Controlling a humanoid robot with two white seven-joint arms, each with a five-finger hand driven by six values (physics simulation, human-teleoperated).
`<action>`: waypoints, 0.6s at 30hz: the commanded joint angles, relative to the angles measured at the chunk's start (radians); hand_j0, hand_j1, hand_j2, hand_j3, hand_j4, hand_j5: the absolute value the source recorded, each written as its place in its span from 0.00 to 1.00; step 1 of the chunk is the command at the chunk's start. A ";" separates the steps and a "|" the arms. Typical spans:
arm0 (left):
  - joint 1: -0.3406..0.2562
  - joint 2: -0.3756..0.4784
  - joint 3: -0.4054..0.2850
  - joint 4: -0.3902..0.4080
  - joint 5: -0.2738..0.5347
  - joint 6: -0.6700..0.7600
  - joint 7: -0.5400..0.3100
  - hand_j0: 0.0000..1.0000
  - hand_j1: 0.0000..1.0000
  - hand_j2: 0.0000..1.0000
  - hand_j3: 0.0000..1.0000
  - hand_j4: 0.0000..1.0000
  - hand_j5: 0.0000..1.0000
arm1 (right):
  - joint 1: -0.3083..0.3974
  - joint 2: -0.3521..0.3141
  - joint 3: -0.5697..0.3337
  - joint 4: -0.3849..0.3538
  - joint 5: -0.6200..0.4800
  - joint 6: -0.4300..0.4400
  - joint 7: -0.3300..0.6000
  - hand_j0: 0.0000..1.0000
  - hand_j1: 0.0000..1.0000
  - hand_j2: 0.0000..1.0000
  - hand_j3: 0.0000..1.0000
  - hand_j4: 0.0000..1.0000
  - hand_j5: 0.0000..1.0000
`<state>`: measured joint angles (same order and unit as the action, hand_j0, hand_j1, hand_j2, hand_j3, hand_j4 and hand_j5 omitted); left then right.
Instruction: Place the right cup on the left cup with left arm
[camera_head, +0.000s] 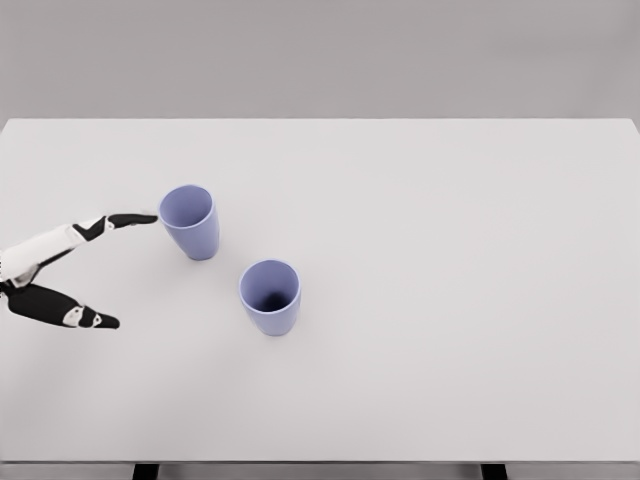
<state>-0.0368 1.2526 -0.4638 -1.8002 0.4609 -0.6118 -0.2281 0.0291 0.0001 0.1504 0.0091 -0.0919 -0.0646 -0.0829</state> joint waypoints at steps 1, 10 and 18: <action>0.000 -0.001 -0.038 -0.001 0.033 0.001 0.001 1.00 1.00 1.00 1.00 1.00 1.00 | 0.000 0.000 0.000 0.000 0.000 0.000 0.000 1.00 1.00 1.00 1.00 1.00 1.00; 0.000 -0.062 -0.113 -0.001 0.035 0.001 0.001 1.00 1.00 1.00 1.00 1.00 1.00 | 0.000 0.000 0.000 0.000 0.000 0.000 0.000 1.00 1.00 1.00 1.00 1.00 1.00; -0.002 -0.136 -0.113 -0.002 0.039 0.001 0.001 1.00 1.00 1.00 1.00 1.00 1.00 | -0.002 0.000 0.000 0.000 0.000 0.000 0.000 1.00 1.00 1.00 1.00 1.00 1.00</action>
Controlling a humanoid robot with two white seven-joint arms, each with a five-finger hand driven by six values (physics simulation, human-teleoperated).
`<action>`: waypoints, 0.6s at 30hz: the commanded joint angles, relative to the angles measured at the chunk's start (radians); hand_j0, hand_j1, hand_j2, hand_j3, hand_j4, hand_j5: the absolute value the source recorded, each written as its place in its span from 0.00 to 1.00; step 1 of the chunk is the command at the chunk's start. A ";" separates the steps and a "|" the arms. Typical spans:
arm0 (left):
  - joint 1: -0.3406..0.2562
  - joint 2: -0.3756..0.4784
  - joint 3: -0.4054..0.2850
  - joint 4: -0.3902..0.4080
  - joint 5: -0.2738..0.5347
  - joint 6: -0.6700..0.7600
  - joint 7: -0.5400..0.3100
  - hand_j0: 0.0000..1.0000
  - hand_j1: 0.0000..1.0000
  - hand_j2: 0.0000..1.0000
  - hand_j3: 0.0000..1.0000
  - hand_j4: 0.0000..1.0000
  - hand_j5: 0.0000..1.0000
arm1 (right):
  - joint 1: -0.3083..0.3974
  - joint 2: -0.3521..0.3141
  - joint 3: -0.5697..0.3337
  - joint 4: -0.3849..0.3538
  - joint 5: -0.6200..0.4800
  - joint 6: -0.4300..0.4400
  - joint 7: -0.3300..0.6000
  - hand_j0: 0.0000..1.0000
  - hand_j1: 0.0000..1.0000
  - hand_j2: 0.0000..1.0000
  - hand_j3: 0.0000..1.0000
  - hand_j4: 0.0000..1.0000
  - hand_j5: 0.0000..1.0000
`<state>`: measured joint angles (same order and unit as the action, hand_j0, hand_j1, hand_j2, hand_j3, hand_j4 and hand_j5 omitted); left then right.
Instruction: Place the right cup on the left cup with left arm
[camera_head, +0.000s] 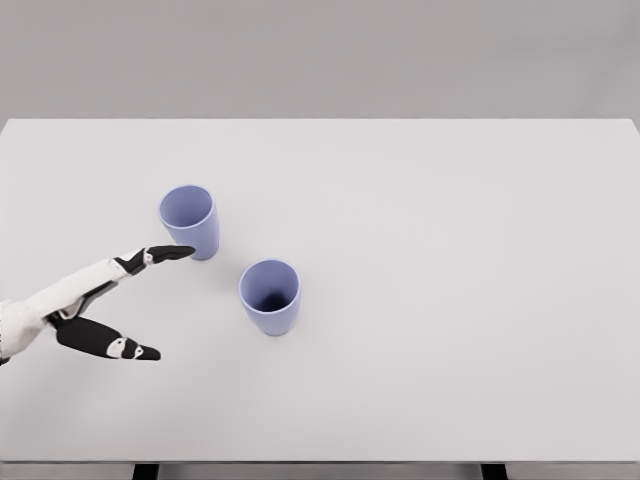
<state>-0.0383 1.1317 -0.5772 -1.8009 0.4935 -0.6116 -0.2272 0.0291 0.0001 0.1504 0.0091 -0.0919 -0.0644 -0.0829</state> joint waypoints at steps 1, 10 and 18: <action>0.000 -0.023 -0.003 0.000 0.007 0.001 0.000 1.00 1.00 1.00 1.00 1.00 1.00 | 0.000 0.000 0.000 0.000 0.000 0.000 0.000 1.00 1.00 1.00 1.00 1.00 1.00; -0.003 -0.096 -0.030 0.000 0.007 0.001 -0.001 1.00 1.00 1.00 1.00 1.00 1.00 | 0.000 0.000 0.000 0.000 0.000 0.000 0.000 1.00 1.00 1.00 1.00 1.00 1.00; -0.011 -0.159 -0.035 0.000 0.008 0.001 -0.001 1.00 1.00 1.00 1.00 1.00 1.00 | 0.000 0.000 0.000 0.000 0.000 0.000 0.000 1.00 1.00 1.00 1.00 1.00 1.00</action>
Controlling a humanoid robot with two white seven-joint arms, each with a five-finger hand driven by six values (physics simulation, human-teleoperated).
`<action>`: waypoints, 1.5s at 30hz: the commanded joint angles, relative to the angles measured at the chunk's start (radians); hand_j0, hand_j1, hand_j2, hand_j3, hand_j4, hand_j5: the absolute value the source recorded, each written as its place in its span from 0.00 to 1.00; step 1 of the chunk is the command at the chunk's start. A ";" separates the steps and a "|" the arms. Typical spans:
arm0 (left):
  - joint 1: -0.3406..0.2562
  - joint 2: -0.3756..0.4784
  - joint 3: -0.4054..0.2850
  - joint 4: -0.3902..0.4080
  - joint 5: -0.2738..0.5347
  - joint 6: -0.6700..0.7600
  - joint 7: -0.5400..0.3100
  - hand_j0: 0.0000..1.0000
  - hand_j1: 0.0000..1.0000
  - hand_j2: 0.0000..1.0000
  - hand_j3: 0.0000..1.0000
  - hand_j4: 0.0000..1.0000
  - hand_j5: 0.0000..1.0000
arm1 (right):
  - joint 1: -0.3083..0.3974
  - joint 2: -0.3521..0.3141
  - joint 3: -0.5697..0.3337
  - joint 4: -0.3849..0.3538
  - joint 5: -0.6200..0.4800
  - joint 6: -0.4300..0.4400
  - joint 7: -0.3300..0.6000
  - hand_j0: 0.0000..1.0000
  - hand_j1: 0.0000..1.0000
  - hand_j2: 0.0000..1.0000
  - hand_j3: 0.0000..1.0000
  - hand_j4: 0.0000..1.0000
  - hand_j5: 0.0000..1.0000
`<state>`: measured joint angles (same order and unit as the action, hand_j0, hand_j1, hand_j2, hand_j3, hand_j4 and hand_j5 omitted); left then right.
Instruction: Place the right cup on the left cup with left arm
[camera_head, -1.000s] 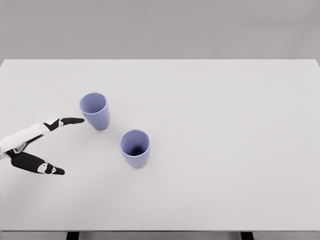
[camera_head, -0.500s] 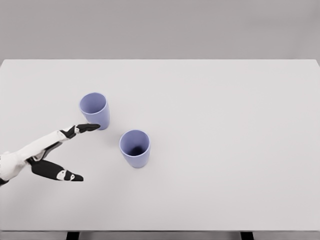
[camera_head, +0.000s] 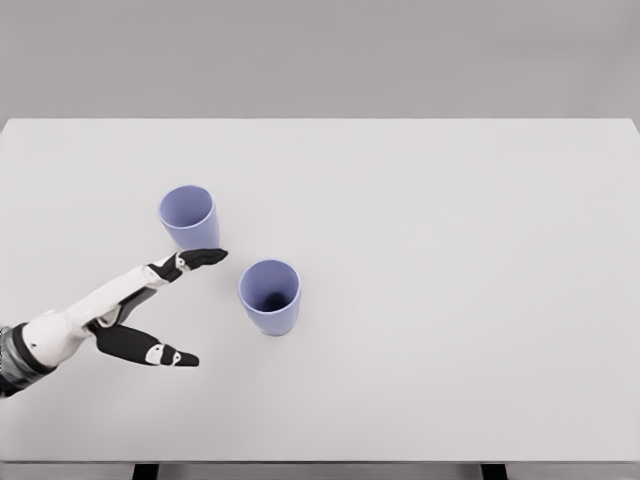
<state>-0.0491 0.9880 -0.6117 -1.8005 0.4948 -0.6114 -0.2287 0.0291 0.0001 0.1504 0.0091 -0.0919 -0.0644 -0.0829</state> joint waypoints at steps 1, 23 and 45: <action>0.000 -0.023 0.000 0.000 0.007 0.001 0.000 1.00 1.00 1.00 1.00 1.00 1.00 | 0.000 0.000 0.000 0.000 0.000 -0.002 0.000 1.00 1.00 1.00 1.00 1.00 1.00; -0.057 -0.141 0.001 0.000 0.015 0.237 -0.001 1.00 1.00 1.00 1.00 1.00 1.00 | 0.000 0.000 0.000 0.000 0.000 0.000 0.000 1.00 1.00 1.00 1.00 1.00 1.00; -0.092 -0.232 0.009 0.015 -0.010 0.432 0.002 1.00 1.00 1.00 1.00 1.00 1.00 | 0.000 0.000 0.000 0.000 0.000 0.000 0.000 1.00 1.00 1.00 1.00 1.00 1.00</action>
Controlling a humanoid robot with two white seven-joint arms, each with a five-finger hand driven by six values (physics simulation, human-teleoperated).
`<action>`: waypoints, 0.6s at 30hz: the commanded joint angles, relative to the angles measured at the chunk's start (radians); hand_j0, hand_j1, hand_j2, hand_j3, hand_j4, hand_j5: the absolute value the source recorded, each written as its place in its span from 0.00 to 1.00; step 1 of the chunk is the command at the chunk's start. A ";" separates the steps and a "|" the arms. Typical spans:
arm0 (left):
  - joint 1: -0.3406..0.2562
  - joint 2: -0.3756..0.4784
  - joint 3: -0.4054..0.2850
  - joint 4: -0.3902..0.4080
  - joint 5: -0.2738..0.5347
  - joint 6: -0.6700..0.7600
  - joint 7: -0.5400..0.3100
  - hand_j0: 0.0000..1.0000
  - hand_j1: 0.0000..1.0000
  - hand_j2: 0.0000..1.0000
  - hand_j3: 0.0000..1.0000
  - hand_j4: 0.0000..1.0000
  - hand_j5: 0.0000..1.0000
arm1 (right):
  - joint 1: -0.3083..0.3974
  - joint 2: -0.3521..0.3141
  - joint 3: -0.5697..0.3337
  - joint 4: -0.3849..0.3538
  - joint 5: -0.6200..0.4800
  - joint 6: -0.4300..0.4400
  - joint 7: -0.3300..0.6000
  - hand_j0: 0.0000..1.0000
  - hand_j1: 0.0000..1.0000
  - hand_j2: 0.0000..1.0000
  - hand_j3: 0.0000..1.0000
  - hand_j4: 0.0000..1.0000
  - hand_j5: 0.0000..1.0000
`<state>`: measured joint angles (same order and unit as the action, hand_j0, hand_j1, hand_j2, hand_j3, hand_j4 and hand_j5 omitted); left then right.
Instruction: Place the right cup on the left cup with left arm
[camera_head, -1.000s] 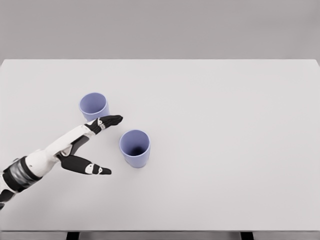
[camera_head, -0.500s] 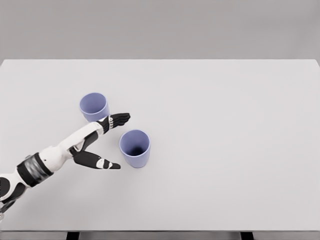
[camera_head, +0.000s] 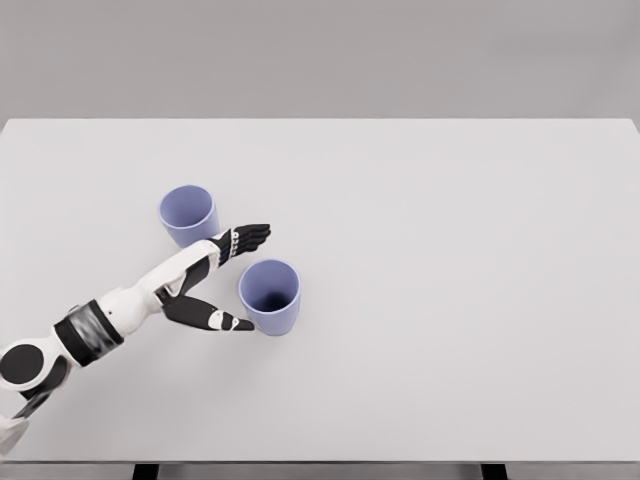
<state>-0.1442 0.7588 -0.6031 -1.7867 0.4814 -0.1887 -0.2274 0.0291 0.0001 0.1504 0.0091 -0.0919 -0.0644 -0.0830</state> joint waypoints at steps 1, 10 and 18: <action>0.000 -0.003 0.000 0.001 0.003 0.014 0.000 1.00 1.00 1.00 1.00 1.00 1.00 | 0.000 0.000 0.000 0.000 0.000 0.000 0.000 1.00 1.00 1.00 1.00 1.00 1.00; -0.005 -0.023 -0.004 0.012 -0.035 0.014 0.000 1.00 1.00 1.00 1.00 1.00 1.00 | 0.000 0.000 0.000 0.000 0.000 0.000 0.000 1.00 1.00 1.00 1.00 1.00 1.00; -0.006 -0.065 -0.007 0.050 -0.055 0.014 0.000 1.00 1.00 1.00 1.00 1.00 1.00 | 0.000 0.000 0.000 0.000 0.000 0.000 0.000 1.00 1.00 1.00 1.00 1.00 1.00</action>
<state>-0.1503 0.7048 -0.6102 -1.7438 0.4297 -0.1739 -0.2271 0.0291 0.0001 0.1504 0.0091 -0.0919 -0.0644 -0.0829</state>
